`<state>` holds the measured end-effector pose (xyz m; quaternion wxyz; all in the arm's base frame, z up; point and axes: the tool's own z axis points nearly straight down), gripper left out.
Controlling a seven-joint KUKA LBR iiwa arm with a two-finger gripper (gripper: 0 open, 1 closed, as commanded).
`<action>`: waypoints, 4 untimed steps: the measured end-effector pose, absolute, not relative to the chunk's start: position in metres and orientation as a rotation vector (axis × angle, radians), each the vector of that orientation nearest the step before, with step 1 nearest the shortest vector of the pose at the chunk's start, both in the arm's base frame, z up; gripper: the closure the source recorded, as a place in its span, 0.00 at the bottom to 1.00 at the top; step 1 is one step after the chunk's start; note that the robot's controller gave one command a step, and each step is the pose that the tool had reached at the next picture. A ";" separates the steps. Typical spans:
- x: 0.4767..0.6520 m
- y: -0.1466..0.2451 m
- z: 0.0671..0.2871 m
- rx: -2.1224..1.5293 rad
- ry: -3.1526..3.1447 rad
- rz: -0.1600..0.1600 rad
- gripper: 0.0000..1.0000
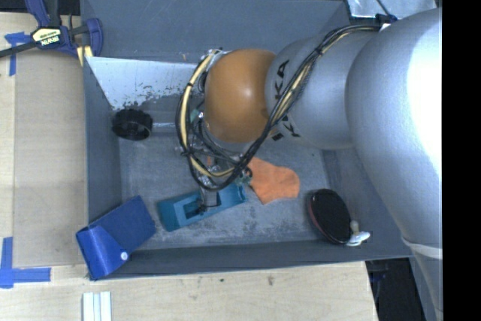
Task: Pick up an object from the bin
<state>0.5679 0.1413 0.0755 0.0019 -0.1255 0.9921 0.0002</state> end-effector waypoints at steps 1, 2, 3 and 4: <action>0.528 0.134 0.072 -0.658 3.067 0.000 0.00; 0.519 0.124 0.072 -0.835 3.027 0.001 1.00; 0.519 0.124 0.072 -0.834 3.028 0.001 1.00; 0.542 0.105 0.072 -0.855 3.020 0.011 1.00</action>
Offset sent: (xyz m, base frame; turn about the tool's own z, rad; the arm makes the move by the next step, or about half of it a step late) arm -0.0496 -0.0173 -0.0055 -0.2896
